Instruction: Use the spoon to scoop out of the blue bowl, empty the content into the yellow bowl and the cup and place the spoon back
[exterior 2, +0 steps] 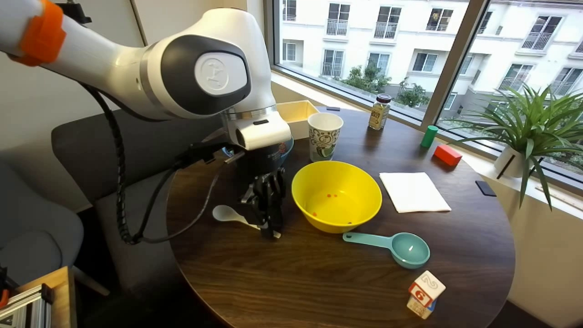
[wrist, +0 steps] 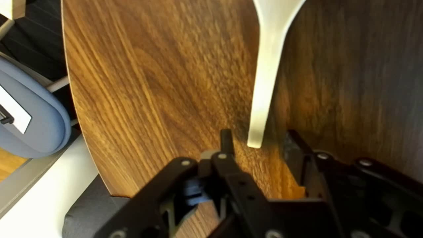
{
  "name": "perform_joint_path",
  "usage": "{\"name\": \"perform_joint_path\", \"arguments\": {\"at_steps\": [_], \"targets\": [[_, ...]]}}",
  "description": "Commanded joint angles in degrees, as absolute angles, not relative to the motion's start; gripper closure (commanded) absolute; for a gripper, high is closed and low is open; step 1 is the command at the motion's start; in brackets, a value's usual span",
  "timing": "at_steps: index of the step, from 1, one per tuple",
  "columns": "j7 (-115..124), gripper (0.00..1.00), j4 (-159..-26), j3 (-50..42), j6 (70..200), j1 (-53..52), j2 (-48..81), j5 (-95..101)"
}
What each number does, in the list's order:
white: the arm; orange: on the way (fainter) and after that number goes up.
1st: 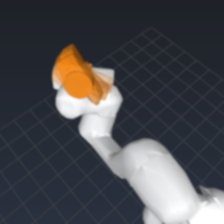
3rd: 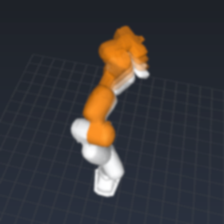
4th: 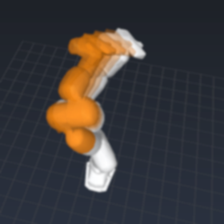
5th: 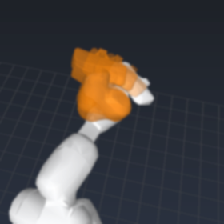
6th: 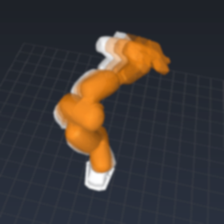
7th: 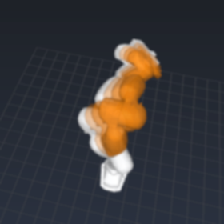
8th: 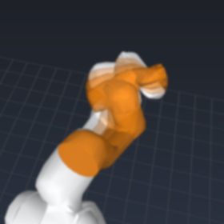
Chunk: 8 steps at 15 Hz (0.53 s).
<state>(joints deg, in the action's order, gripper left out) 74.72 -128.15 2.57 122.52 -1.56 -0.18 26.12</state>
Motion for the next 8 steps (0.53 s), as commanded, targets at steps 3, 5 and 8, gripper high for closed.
{"name": "perform_joint_path", "arguments": {"at_steps": [3,5,8], "targets": [[75.53,0.09,-129.04,3.13,122.17,-2.33,-2.78,28.12],[74.88,0.00,-128.97,3.54,121.15,-2.53,-3.92,27.68],[74.73,0.00,-128.87,4.19,119.87,-2.68,-5.42,27.65]]}}
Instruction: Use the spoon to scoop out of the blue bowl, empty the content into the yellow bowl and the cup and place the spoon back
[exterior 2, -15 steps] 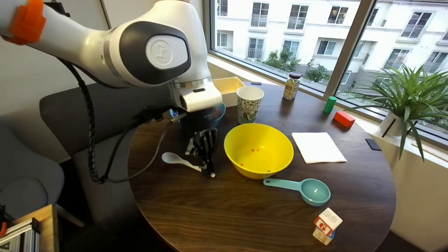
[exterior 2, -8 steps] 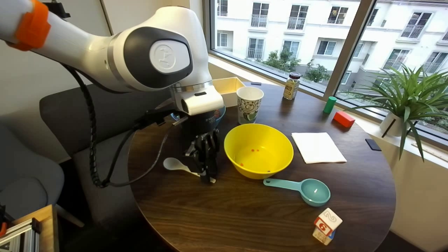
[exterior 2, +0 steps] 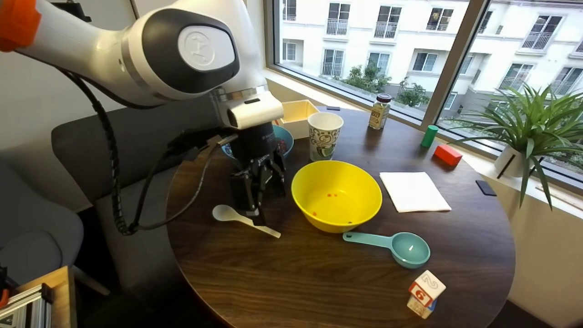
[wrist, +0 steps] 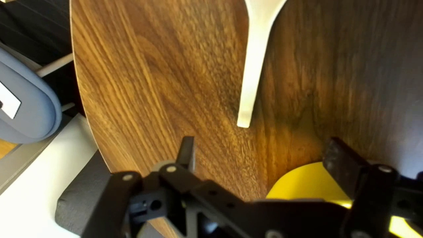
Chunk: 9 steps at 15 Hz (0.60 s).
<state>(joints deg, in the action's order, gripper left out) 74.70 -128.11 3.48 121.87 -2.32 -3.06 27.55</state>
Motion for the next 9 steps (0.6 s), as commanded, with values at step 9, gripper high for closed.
{"name": "perform_joint_path", "arguments": {"at_steps": [9], "targets": [[74.69,0.00,-127.74,5.75,117.77,-2.06,-7.58,27.38]]}}
